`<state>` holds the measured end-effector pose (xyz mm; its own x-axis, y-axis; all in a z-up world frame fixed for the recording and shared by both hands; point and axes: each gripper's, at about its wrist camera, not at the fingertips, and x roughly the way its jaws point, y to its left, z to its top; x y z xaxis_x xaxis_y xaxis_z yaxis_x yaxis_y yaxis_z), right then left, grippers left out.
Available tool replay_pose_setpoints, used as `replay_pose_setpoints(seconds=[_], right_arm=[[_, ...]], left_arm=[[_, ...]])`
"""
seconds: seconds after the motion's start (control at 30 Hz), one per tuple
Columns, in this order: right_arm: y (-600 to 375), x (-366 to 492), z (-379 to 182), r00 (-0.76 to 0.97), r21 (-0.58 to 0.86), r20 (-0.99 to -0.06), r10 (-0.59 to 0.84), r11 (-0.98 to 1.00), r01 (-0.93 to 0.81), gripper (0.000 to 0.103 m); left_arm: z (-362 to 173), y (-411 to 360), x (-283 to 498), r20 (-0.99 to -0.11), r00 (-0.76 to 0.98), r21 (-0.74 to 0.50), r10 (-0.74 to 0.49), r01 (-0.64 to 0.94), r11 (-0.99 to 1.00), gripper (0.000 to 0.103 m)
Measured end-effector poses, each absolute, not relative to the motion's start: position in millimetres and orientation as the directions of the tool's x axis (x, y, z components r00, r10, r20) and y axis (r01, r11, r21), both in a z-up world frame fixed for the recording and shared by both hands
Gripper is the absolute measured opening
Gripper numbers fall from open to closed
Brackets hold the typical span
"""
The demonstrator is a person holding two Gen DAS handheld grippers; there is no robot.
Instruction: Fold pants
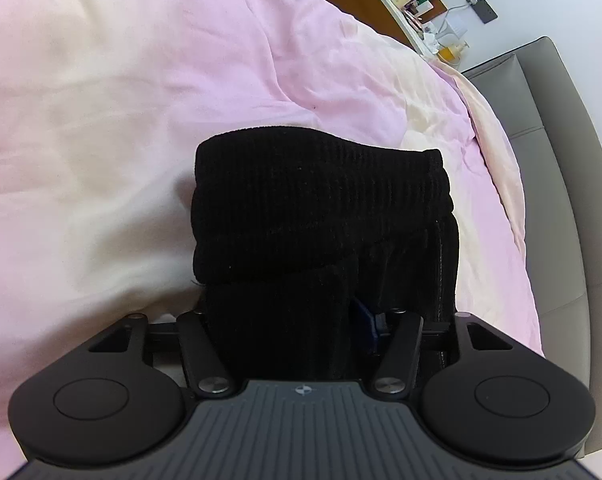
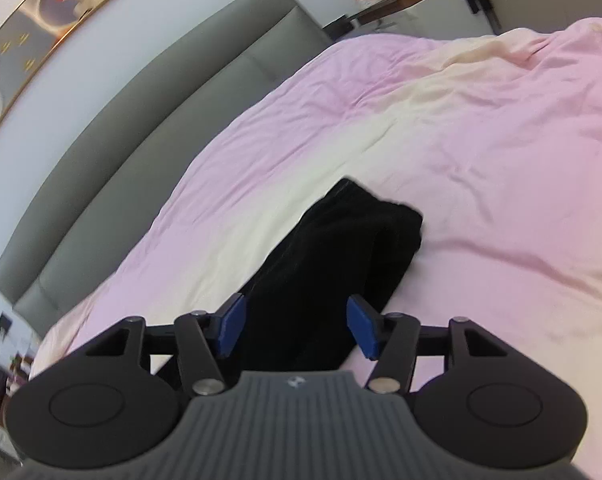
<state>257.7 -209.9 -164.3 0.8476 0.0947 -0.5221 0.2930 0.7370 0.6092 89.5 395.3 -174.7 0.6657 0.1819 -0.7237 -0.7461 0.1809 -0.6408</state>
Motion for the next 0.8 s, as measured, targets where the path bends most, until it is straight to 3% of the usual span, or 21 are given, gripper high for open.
replay_pose_setpoints(seconds=[0.13,0.23,0.27,0.3,0.37,0.5,0.53,0.57,0.6,0.63,0.67,0.73,0.8], right_arm=[[-256.0,301.4,-193.5,0.810,0.705,-0.582,0.075,0.543,0.456,0.057],[-273.1,335.0,-230.2,0.756,0.761,-0.623,0.201,0.380,0.526,0.055],[-277.0,337.5,-234.4,0.778,0.783,-0.602,0.182,0.329,0.529,0.052],[-279.2,339.7,-232.9,0.797,0.791,-0.587,0.146,0.313,0.525,0.034],[-276.9,352.1,-215.9,0.811,0.760,-0.580,0.071,0.404,0.508,0.015],[-256.3,358.3,-179.2,0.917,0.717,-0.390,0.077,0.650,0.250,0.011],[-252.9,357.9,-179.2,0.918,0.694,-0.389,0.078,0.680,0.236,0.011],[-254.7,361.5,-186.2,0.888,0.660,-0.455,0.063,0.694,0.288,0.013],[-258.1,368.2,-198.8,0.820,0.597,-0.572,0.026,0.699,0.394,0.026],[-262.5,373.7,-212.9,0.723,0.509,-0.690,-0.014,0.701,0.499,0.029],[-268.2,373.1,-224.2,0.677,0.469,-0.736,-0.030,0.698,0.541,0.035],[-279.2,353.0,-229.5,0.752,0.547,-0.659,-0.029,0.668,0.505,0.045],[-286.4,336.4,-233.8,0.802,0.617,-0.597,-0.030,0.621,0.483,0.068]], left_arm=[[-177.0,393.2,88.5,-0.723,0.666,-0.640,0.184,-0.746,0.186,0.070],[-178.1,392.5,90.1,-0.724,0.664,-0.637,0.187,-0.748,0.187,0.073],[-178.6,392.1,90.7,-0.724,0.663,-0.636,0.188,-0.748,0.189,0.074],[-179.3,391.9,91.4,-0.726,0.661,-0.633,0.190,-0.750,0.193,0.074],[-180.4,391.1,92.4,-0.728,0.657,-0.629,0.195,-0.753,0.193,0.075],[-180.3,389.0,95.2,-0.733,0.648,-0.617,0.209,-0.762,0.197,0.075],[-180.8,388.6,95.7,-0.734,0.646,-0.615,0.211,-0.763,0.197,0.076],[-181.2,388.3,96.3,-0.735,0.643,-0.613,0.213,-0.765,0.197,0.076],[-181.5,387.9,96.6,-0.736,0.642,-0.611,0.215,-0.767,0.198,0.076],[-181.0,387.2,96.9,-0.737,0.640,-0.609,0.217,-0.768,0.199,0.076],[-180.8,387.0,96.7,-0.737,0.640,-0.609,0.217,-0.768,0.200,0.076],[-180.6,386.3,96.2,-0.736,0.641,-0.610,0.216,-0.767,0.198,0.076],[-180.1,385.9,96.9,-0.735,0.643,-0.612,0.214,-0.766,0.196,0.076]])
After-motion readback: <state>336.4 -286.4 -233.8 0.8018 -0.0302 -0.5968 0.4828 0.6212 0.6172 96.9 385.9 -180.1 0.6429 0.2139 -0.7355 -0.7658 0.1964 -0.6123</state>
